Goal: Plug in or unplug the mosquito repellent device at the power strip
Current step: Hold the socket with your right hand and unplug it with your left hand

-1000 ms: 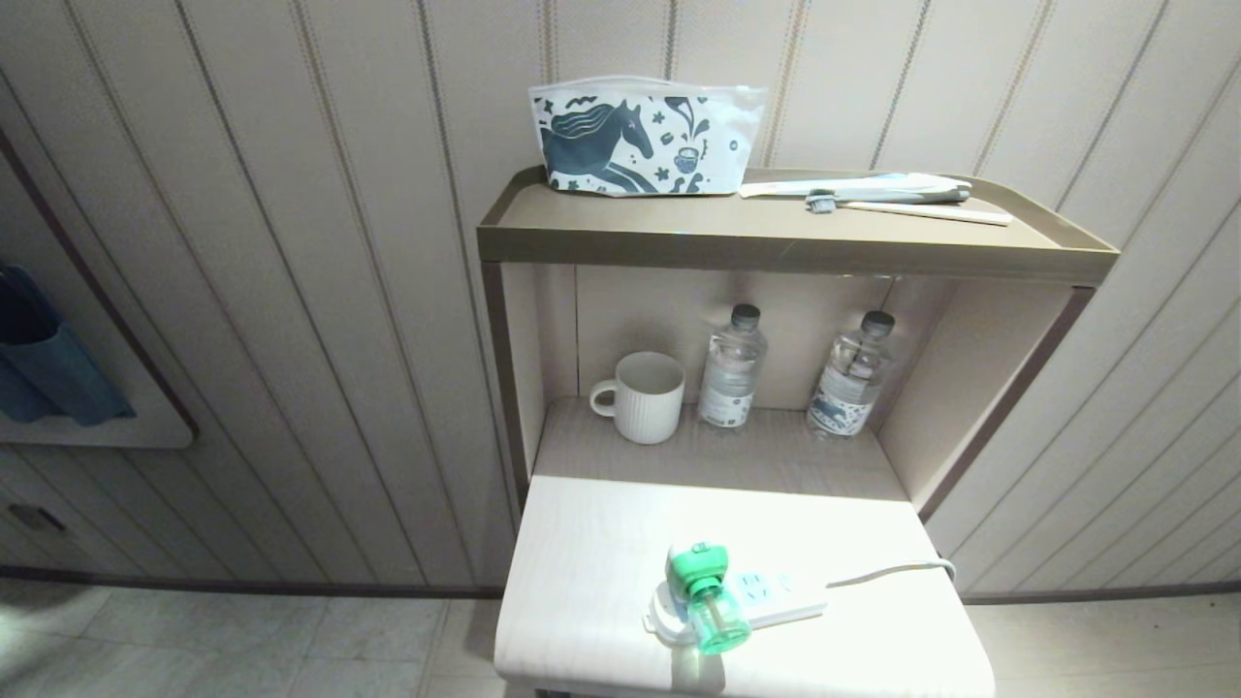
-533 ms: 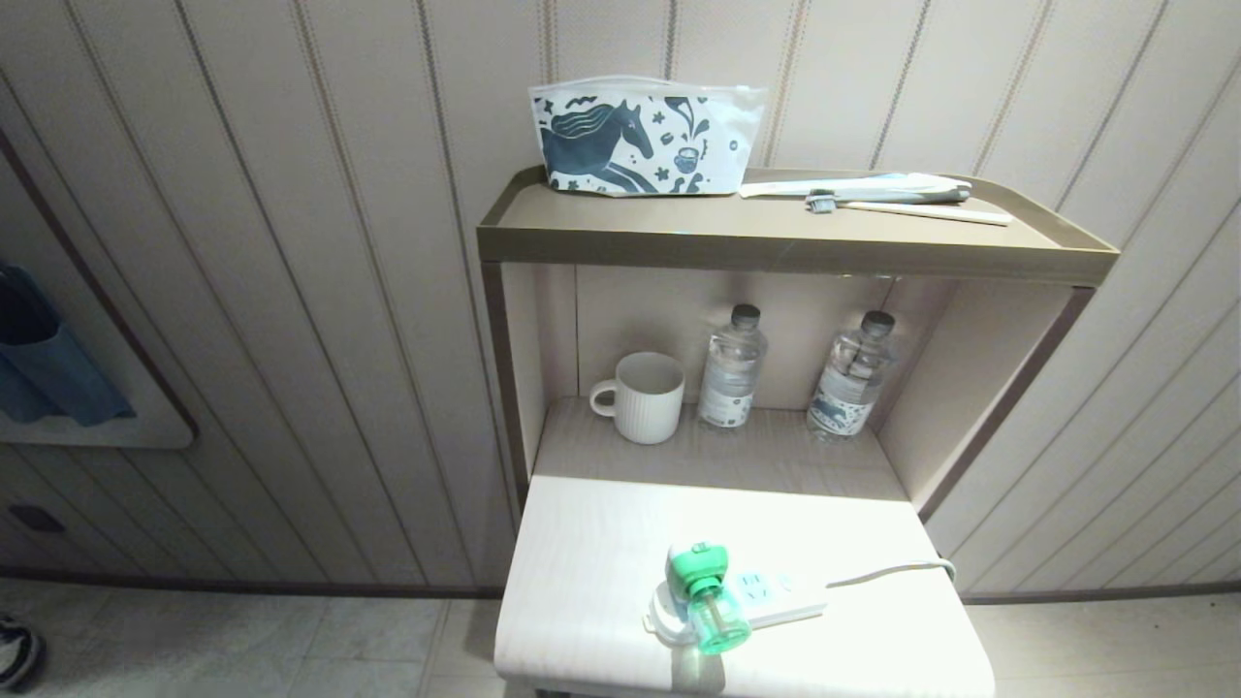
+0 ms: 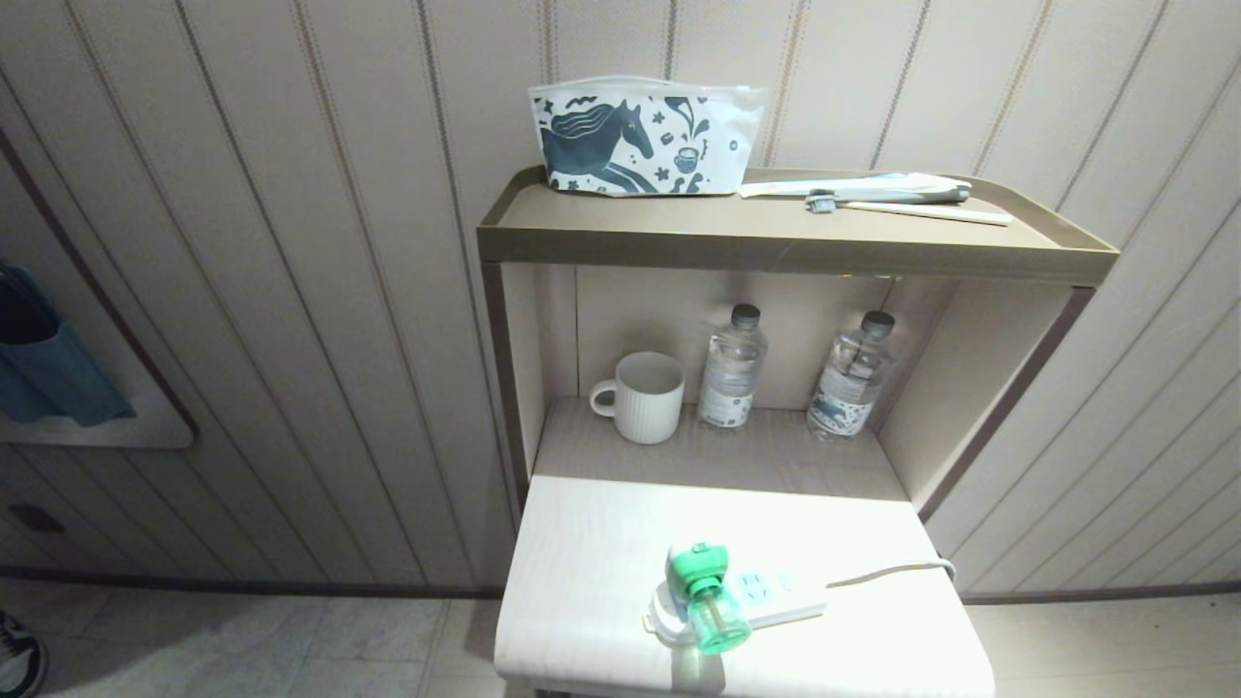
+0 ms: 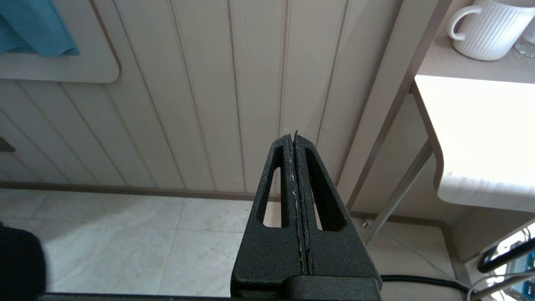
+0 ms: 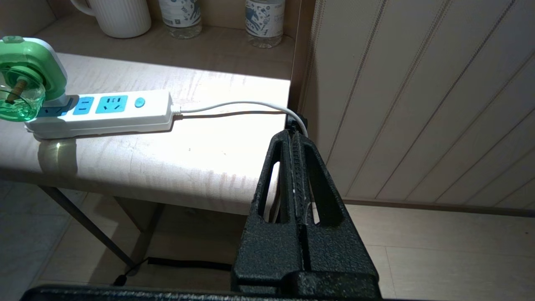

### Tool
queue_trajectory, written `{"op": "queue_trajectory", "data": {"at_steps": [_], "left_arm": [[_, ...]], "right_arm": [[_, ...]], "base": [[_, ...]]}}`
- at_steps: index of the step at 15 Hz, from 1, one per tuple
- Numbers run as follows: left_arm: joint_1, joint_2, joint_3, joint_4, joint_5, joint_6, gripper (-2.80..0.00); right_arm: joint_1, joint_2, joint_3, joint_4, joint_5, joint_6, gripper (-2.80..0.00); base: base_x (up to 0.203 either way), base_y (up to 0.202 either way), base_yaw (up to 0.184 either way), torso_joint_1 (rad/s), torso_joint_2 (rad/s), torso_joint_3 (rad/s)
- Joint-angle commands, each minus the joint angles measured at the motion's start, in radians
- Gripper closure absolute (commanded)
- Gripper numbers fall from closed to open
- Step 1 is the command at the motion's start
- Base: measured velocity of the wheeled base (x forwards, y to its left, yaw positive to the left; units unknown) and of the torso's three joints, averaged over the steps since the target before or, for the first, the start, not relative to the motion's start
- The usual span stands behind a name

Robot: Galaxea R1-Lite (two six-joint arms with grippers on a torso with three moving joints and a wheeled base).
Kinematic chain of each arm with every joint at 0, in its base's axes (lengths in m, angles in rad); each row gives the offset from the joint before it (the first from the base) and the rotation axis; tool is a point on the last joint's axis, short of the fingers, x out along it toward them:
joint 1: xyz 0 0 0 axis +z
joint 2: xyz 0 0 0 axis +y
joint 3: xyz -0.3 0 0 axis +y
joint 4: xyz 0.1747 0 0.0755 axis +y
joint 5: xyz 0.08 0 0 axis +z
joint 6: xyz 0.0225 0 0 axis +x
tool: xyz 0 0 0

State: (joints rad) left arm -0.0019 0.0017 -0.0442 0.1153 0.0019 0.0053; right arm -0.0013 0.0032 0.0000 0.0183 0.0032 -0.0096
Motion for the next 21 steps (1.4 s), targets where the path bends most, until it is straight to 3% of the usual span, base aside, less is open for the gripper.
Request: {"op": "queue_trajectory", "data": {"at_steps": [1,4,9,12,17,21], "left_arm": [[0.000,0.000,-0.028,0.004,0.004,0.001,0.00],[0.000,0.077,-0.198,0.052,0.001,0.000,0.00],[0.000,0.405,-0.451,0.120,-0.003,0.001,0.00],[0.000,0.578,-0.576,0.151,-0.063,0.012,0.00],[-0.001,0.786,-0.632,0.161,-0.205,0.029,0.00],[-0.001,0.867,-0.631,0.159,-0.250,0.028,0.00]], "right_arm": [[0.000,0.001,-0.002,-0.001,0.001,-0.003,0.00],[0.000,0.001,-0.002,-0.001,0.001,-0.004,0.00],[0.000,0.001,-0.002,-0.001,0.001,-0.004,0.00],[0.000,0.001,-0.002,-0.001,0.001,-0.004,0.00],[0.000,0.001,-0.002,-0.001,0.001,-0.006,0.00],[0.000,0.001,-0.002,-0.001,0.001,-0.007,0.00]], "base": [[0.000,0.000,0.000,0.000,0.00,0.000],[0.000,0.000,0.000,0.000,0.00,0.000],[0.000,0.000,0.000,0.000,0.00,0.000],[0.000,0.000,0.000,0.000,0.00,0.000],[0.000,0.000,0.000,0.000,0.00,0.000],[0.000,0.000,0.000,0.000,0.00,0.000]]}}
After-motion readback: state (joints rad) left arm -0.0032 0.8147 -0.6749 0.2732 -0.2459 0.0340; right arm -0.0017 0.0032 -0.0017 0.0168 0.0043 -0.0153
